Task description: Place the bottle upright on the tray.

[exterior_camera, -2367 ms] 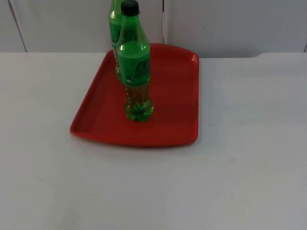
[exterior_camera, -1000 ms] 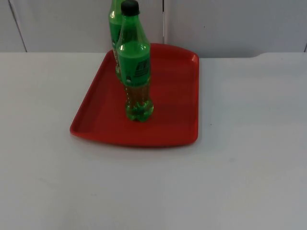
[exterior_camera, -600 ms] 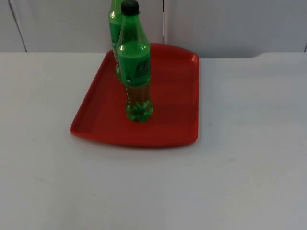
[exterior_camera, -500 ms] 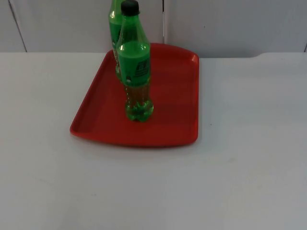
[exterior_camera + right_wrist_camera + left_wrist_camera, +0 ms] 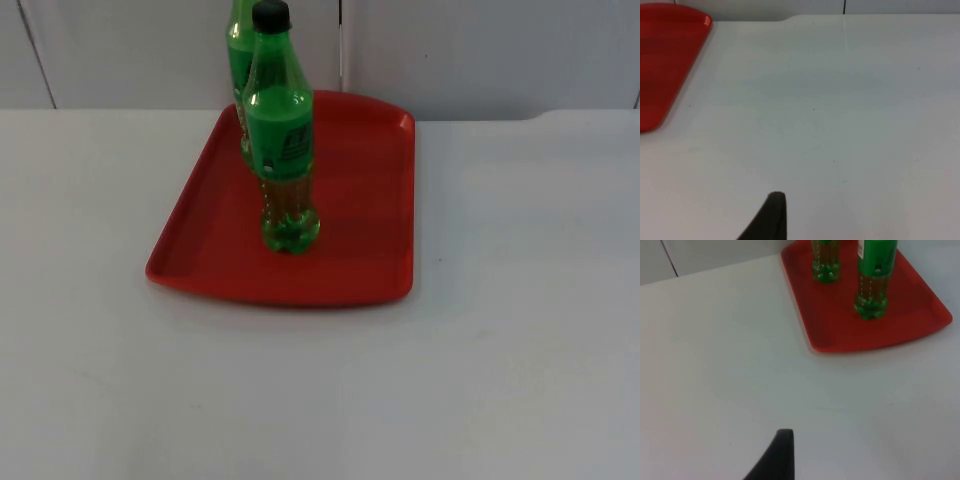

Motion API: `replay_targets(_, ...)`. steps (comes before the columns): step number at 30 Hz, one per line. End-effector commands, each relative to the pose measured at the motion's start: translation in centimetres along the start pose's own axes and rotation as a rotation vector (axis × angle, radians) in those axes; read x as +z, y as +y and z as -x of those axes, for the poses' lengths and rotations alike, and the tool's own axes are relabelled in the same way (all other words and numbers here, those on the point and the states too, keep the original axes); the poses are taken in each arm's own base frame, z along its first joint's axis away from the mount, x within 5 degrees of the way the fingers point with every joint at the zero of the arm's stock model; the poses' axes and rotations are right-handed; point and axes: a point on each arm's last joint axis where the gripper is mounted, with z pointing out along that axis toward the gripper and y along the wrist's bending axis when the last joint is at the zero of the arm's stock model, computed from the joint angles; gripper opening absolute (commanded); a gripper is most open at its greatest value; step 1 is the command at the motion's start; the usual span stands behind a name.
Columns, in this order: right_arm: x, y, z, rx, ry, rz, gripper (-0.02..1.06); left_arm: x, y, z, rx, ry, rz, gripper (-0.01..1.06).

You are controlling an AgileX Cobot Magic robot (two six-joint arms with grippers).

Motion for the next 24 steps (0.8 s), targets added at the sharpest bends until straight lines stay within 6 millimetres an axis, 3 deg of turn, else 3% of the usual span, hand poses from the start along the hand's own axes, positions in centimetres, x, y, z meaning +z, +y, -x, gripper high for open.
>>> replay_targets(1, 0.03, -0.02, -0.08, -0.001, -0.001, -0.008, 1.05, 0.04, -0.03, -0.09, 0.001, -0.002, -0.008, 1.05)
replay_targets(24, 0.03, -0.02, -0.08, -0.001, -0.001, -0.008, 1.05, 0.03, -0.05, -0.09, -0.019, -0.001, 0.029, 1.05)
